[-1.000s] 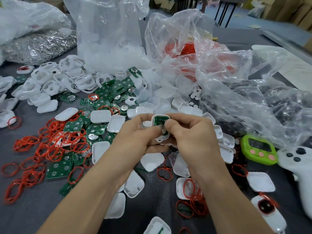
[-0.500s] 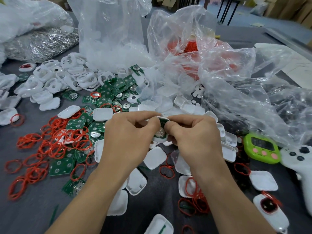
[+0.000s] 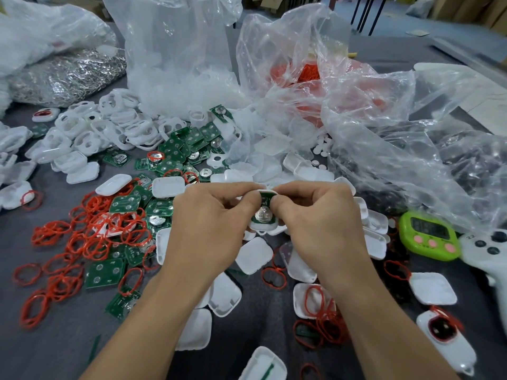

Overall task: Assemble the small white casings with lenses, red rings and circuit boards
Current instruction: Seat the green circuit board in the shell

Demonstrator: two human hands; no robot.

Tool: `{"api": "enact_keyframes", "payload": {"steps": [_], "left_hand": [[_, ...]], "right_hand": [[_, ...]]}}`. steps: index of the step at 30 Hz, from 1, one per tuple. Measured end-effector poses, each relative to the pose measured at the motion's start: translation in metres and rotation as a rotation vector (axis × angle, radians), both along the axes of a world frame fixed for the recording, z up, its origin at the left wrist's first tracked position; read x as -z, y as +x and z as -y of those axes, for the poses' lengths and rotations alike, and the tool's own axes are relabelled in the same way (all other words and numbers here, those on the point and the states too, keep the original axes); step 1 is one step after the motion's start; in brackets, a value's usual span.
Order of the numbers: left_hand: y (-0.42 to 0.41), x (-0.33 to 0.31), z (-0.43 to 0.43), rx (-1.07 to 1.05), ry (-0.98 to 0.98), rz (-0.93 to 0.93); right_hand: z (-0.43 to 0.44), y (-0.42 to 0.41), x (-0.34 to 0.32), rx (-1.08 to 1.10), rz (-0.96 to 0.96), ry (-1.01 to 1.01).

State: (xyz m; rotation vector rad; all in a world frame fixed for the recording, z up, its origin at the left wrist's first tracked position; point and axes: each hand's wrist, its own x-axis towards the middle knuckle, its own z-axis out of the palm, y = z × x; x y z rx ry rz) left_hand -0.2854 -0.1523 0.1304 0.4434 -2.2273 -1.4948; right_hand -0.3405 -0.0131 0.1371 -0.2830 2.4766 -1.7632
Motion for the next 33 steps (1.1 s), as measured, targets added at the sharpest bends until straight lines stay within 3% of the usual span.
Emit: {"api": "enact_keyframes", "payload": {"steps": [10,18,27,33], "left_hand": [[-0.0006,-0.0034,0.0002,-0.034,-0.046,-0.04],[0.001,-0.0045,-0.0002,-0.087,0.058,-0.044],[0.0023,-0.0055,-0.0044,-0.026,0.054,-0.047],[0.0002,-0.0037,-0.0046,-0.082,0.05,-0.069]], "right_hand": [[0.0021,0.0026,0.0006,-0.077,-0.021,-0.065],[0.0064,0.0043,-0.0015,-0.183,0.078,-0.114],[0.007,0.0017,0.0008,-0.056,0.194,-0.181],[0.0027,0.0004,-0.0032,-0.125,0.164,-0.193]]}}
